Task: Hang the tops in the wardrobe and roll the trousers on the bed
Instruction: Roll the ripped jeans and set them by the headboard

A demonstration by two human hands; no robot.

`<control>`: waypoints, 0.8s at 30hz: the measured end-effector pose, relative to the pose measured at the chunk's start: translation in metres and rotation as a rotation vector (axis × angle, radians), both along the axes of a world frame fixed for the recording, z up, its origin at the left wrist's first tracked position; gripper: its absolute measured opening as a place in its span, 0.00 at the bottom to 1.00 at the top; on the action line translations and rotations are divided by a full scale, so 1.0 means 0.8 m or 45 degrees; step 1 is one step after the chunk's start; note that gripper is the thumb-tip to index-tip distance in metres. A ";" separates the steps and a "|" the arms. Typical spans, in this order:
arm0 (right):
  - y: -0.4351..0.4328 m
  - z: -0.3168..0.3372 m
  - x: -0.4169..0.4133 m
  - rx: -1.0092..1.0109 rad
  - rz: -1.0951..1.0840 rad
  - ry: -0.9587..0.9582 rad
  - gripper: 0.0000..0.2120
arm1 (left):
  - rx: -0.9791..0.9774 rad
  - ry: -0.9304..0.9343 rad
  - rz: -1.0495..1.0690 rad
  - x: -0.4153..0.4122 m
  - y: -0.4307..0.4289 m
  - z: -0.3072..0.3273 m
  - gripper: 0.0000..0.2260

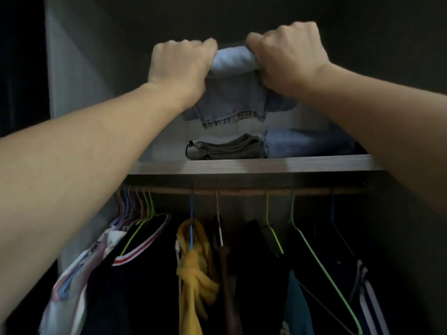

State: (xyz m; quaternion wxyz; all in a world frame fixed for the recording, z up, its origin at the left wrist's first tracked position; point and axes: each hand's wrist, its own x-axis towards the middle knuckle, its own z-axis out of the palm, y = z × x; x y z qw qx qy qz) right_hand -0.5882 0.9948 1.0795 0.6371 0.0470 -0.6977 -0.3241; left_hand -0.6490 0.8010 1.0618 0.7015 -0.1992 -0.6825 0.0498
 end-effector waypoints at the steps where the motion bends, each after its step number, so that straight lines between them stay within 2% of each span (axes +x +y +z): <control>1: 0.002 0.005 -0.016 0.009 -0.004 -0.008 0.12 | -0.015 -0.004 -0.003 -0.017 0.002 0.005 0.13; 11: 0.006 0.042 -0.158 0.043 -0.187 -0.031 0.11 | -0.157 0.025 0.024 -0.179 0.012 0.048 0.17; 17: 0.029 0.074 -0.230 0.048 -0.342 -0.080 0.13 | -0.219 -0.061 -0.023 -0.266 0.044 0.084 0.20; 21: 0.054 0.082 -0.272 0.073 -0.409 -0.137 0.14 | -0.263 -0.004 -0.039 -0.318 0.069 0.097 0.12; 24: 0.070 0.049 -0.297 0.178 -0.500 -0.287 0.13 | -0.452 -0.040 -0.022 -0.352 0.084 0.064 0.12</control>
